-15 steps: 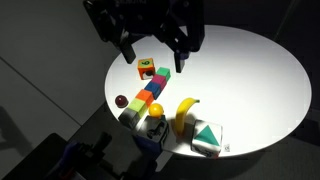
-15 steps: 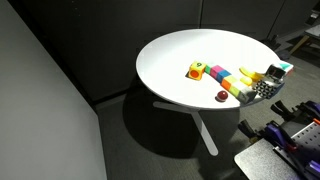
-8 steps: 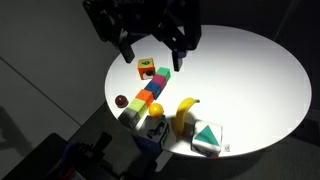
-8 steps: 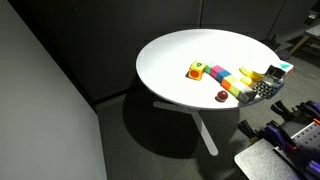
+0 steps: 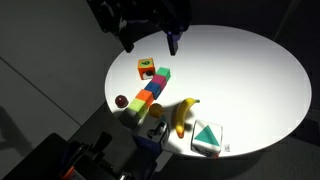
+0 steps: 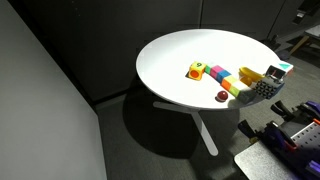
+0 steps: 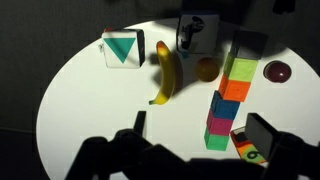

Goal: Place the green block on the pink block

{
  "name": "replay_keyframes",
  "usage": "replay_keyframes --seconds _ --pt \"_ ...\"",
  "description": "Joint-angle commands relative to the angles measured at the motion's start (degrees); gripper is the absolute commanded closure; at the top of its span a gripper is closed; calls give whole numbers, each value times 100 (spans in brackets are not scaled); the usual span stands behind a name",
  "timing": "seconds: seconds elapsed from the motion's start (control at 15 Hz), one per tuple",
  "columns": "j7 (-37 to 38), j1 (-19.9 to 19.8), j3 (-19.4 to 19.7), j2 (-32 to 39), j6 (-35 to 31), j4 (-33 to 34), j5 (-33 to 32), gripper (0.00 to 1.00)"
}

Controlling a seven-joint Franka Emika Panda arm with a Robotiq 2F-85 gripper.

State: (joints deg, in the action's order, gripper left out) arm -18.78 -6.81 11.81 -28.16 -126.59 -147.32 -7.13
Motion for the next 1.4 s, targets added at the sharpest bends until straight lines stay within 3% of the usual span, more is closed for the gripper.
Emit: replay_keyframes --seconds 0.0,0.6,1.2,1.33 --pt "298 19 -185 418 -145 334 -55 0" --pt "1079 100 -503 1713 87 1250 164 0" --pt "894 313 -662 2611 437 1925 452 0" --pt "981 293 -675 2490 236 1677 356 0"
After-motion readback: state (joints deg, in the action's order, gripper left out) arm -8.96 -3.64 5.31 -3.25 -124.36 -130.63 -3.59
